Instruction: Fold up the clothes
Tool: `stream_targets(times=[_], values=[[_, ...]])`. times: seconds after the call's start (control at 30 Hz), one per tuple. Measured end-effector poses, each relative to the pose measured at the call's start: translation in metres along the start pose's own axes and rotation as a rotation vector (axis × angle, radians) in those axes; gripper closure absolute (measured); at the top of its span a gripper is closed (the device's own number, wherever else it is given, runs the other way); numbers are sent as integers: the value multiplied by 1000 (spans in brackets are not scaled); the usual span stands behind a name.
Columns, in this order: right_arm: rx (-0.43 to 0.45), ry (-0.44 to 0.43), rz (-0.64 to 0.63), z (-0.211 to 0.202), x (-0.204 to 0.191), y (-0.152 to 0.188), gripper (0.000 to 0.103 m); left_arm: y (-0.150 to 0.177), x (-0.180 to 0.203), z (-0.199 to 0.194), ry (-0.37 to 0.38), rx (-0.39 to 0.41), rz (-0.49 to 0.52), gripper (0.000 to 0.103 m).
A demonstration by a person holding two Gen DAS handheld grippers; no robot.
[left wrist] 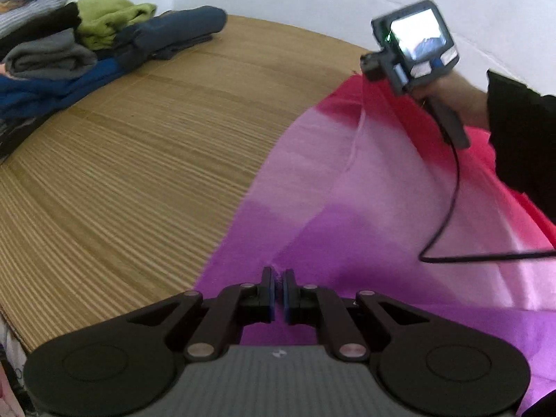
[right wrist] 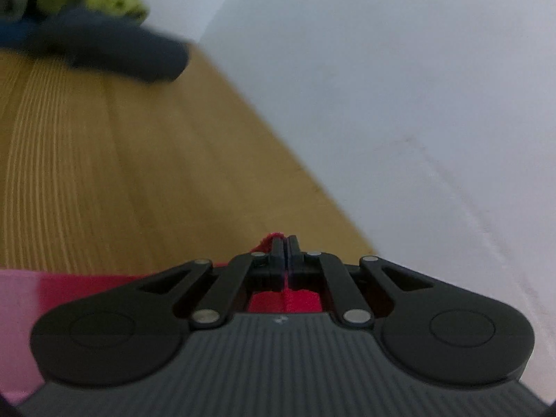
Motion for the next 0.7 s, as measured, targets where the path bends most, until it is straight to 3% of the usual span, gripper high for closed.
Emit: stream_targets(times=[0.1, 0.17, 0.33, 0.4, 0.53, 0.7], values=[[-69, -36, -14, 21, -14, 9, 96, 1, -4, 5, 16, -21, 7, 96], [-124, -37, -8, 26, -14, 17, 90, 2, -2, 7, 34, -30, 18, 93], [-118, -7, 99, -1, 29, 16, 58, 1, -2, 8, 66, -48, 45, 87], [-113, -21, 168, -24, 54, 17, 50, 1, -4, 4, 71, -49, 55, 80], [-148, -152, 258, -95, 88, 43, 49, 2, -5, -4, 80, -52, 86, 67], [-201, -317, 213, -211, 83, 101, 49, 10, -2, -17, 76, -28, 143, 58]])
Point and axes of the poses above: each gripper's, at about its wrist camera, not at the fingertips, and z roughly the way its jaws point, x to its right, y to its underside, the point moved 8 cm from there along z, roughly the way its jaws point, and after that the axes turned 6 degrees about y, right-handed, at the moved point
